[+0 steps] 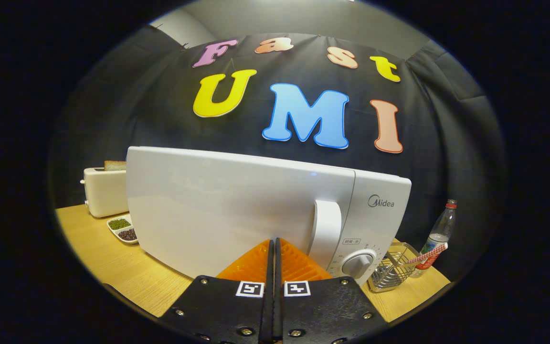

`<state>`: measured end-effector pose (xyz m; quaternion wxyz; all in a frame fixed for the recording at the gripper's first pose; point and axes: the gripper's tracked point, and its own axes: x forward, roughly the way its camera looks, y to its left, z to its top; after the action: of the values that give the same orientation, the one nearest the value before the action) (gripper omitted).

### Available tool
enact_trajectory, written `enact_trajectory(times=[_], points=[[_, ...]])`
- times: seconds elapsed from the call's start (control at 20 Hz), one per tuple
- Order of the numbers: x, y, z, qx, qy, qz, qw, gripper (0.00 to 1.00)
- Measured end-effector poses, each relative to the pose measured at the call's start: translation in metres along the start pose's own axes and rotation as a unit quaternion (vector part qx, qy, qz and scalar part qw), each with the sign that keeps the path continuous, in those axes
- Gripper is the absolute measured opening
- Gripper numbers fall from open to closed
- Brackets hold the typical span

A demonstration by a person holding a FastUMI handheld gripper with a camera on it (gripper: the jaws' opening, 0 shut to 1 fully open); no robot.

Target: Open the microwave, put the food inside, and close the microwave door.

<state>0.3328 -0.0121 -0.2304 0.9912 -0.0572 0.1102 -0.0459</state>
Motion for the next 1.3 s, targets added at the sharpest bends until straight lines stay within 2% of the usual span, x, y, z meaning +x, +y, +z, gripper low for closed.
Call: enact_trajectory(times=[0.05, 0.15, 0.35, 0.65, 0.8, 1.0, 1.1, 1.3], points=[[-0.004, 0.003, -0.001, 0.019, 0.016, 0.011, 1.0, 0.01], [-0.027, 0.0, 0.01, 0.043, 0.008, 0.019, 0.999, 0.02], [-0.078, -0.01, 0.035, 0.043, -0.006, 0.032, 0.999, 0.01], [-0.173, -0.04, 0.069, 0.08, -0.04, 0.04, 0.995, 0.02], [-0.222, -0.061, 0.094, 0.095, -0.077, 0.026, 0.992, 0.01], [-0.27, -0.078, 0.1, 0.117, -0.071, 0.032, 0.99, 0.04], [-0.295, -0.085, 0.101, 0.114, -0.072, 0.029, 0.99, 0.04], [-0.346, -0.1, 0.115, 0.066, -0.096, 0.013, 0.993, 0.04]])
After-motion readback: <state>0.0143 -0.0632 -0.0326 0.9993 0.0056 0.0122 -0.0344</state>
